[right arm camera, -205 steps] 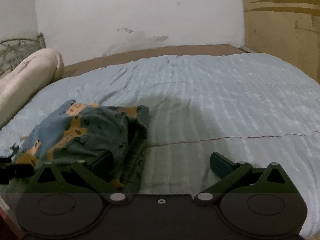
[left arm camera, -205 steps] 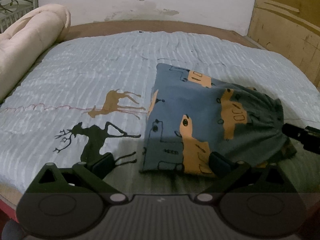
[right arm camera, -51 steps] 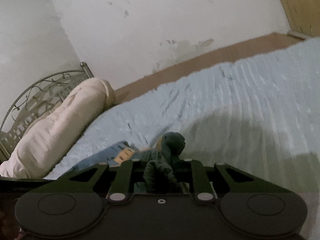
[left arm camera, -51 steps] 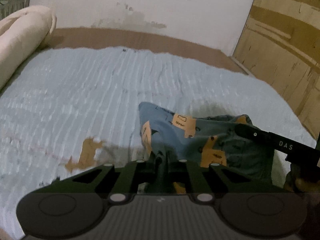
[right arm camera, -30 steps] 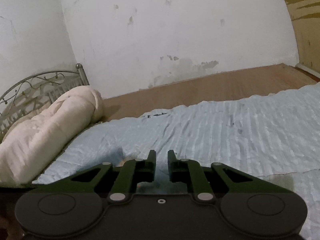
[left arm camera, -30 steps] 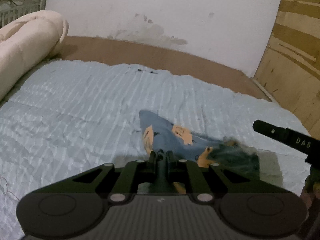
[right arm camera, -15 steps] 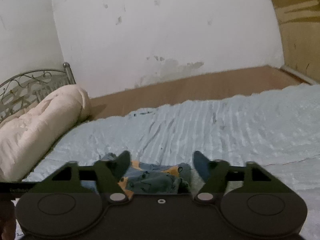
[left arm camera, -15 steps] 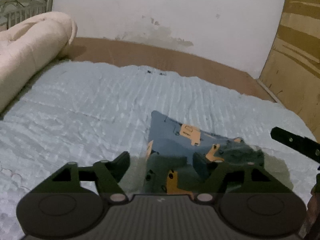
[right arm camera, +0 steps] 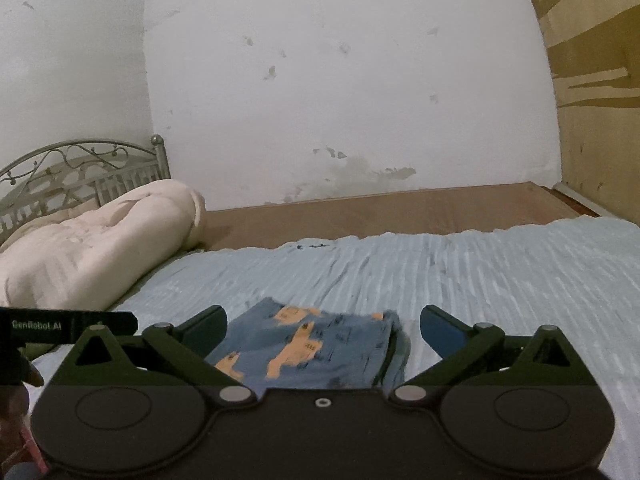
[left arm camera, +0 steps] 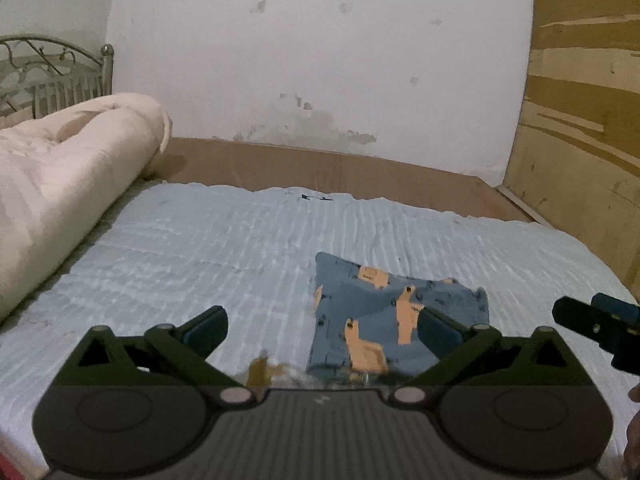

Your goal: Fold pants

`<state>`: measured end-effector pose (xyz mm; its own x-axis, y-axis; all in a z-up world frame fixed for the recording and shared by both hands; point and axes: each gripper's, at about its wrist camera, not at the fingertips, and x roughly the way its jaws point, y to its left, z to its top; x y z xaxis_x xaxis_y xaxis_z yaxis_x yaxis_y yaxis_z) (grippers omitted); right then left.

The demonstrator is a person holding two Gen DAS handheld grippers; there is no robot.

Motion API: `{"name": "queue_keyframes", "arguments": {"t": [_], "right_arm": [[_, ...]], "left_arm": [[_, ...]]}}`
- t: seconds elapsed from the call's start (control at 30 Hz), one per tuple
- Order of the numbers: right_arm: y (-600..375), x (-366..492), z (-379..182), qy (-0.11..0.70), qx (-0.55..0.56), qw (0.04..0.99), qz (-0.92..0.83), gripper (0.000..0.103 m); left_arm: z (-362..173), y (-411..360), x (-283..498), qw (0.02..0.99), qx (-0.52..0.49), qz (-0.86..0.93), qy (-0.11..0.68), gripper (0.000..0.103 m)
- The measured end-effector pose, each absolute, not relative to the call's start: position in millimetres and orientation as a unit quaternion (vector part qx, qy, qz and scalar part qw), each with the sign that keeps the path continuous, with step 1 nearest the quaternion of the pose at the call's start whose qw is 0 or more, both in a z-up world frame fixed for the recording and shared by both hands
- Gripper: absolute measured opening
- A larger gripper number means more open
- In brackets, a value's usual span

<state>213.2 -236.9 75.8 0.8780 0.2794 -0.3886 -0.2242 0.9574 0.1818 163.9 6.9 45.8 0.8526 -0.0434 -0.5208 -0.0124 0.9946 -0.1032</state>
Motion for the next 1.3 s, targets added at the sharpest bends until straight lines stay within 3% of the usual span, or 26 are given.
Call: {"name": "queue_keyframes", "arguments": {"t": [0.4, 1.3], "right_arm": [[-232, 126, 60, 0.221, 0.046, 0.969, 0.100, 0.102], [-232, 125, 57, 0.231, 0.050, 0.966, 0.101, 0.102]], "left_arm": [[30, 11, 95, 0.965, -0.034, -0.005, 0.260, 0.102], [19, 15, 89, 0.961, -0.037, 0.003, 0.273, 0.102]]}}
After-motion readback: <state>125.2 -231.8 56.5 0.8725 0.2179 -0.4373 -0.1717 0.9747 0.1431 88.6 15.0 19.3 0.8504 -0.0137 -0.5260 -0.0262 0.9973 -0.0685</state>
